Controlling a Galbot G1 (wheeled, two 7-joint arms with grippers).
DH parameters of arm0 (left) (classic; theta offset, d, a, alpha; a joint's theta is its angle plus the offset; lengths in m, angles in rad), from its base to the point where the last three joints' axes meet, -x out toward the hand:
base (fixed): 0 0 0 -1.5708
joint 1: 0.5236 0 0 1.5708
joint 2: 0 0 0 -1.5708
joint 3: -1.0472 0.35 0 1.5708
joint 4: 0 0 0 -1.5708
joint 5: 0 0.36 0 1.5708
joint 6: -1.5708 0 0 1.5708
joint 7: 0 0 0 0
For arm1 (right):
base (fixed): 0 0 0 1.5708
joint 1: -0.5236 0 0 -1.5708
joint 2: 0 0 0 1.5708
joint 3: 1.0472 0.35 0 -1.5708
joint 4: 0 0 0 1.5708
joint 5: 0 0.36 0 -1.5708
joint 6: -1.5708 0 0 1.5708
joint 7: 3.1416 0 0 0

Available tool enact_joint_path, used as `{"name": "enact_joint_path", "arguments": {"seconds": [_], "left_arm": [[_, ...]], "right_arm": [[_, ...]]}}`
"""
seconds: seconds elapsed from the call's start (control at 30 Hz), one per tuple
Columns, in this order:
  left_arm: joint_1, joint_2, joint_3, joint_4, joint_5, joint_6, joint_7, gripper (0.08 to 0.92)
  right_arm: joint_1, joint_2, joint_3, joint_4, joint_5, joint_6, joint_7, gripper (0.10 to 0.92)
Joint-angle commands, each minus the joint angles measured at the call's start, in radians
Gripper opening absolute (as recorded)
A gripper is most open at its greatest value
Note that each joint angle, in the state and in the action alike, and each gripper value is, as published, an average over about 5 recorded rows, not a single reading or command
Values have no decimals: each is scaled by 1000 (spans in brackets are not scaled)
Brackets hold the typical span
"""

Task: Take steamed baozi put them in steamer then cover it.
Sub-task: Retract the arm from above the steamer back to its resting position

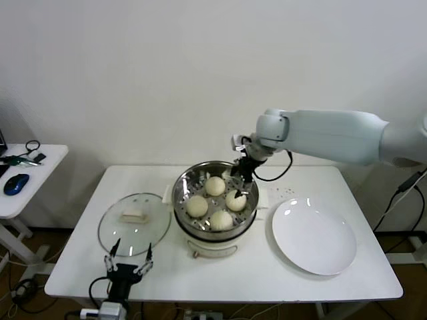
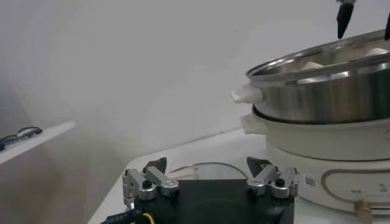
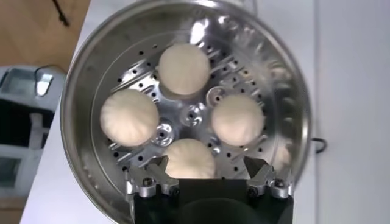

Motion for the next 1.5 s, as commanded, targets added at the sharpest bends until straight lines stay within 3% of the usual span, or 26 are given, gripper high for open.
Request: {"name": "enact_joint_path", "arguments": {"seconds": [0.03,0.2,0.37,0.67,1.03,1.27,1.5], "left_arm": [[4,-4,-4,-12,7,3,-1,823],[-6,-7,-8,-14,13,10,-3,823],[-21,-7,-11,-27,28,25,-5,823],[-24,-15,-9,-44,79,31,-8,823],[-4,-31,-4,-67,221,29,-17,823],[-16,-9,-3,-68,507,88,-35,823],[-70,47,-27,-13,869,126,34,823]], "right_arm": [[48,-251,2,137,47,205,218,823],[-90,-445,150,233,40,293,396,823],[-445,-607,522,288,1,369,547,823],[-1119,-736,1197,358,-60,456,640,823],[-1791,-556,1857,409,-173,517,719,823],[-1974,-385,2029,420,-263,505,760,823],[-2091,-230,2182,491,-328,382,798,823]]}}
